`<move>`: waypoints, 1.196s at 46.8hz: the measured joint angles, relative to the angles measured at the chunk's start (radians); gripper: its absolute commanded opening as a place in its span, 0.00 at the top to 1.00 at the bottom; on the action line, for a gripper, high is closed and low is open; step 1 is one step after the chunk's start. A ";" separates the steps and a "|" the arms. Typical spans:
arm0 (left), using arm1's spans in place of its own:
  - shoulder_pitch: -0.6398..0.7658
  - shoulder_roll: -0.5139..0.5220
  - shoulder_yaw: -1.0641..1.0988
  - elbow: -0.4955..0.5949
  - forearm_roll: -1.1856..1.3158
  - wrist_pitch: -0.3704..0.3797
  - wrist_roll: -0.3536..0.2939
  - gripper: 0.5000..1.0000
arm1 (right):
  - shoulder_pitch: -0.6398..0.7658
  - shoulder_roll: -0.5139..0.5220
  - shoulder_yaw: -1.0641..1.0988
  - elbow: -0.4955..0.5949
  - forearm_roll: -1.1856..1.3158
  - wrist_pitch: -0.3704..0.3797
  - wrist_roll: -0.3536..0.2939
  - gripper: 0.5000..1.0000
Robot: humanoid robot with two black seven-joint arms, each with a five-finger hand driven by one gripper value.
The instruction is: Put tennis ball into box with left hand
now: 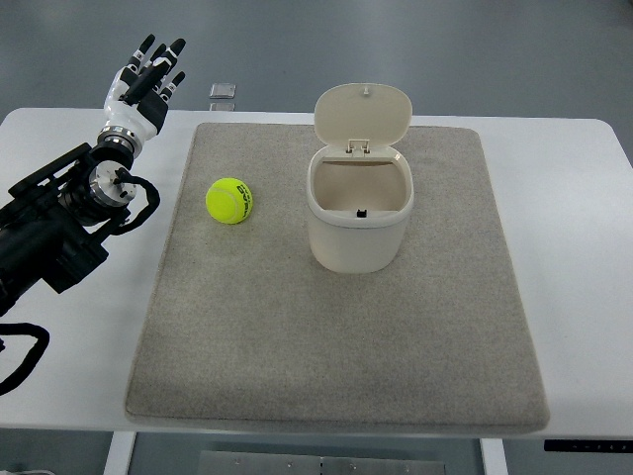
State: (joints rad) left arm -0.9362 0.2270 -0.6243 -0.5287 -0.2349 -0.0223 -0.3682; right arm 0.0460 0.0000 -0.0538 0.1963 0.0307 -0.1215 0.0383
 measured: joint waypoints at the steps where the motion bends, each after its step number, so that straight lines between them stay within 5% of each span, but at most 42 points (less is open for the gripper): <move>1: 0.000 0.000 0.000 0.000 0.000 0.000 0.000 0.09 | 0.000 0.000 0.000 0.000 0.000 0.000 0.000 0.20; 27: 0.001 0.021 0.012 -0.007 0.009 -0.018 0.007 0.08 | 0.000 0.000 0.000 0.000 0.000 0.000 0.000 0.20; 56: -0.139 0.282 0.501 -0.221 0.085 -0.081 0.026 0.08 | 0.000 0.000 0.000 0.000 0.000 0.000 0.000 0.20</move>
State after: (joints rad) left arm -1.0755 0.5091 -0.1231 -0.7502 -0.1499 -0.1030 -0.3426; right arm 0.0460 0.0000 -0.0537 0.1964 0.0307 -0.1215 0.0384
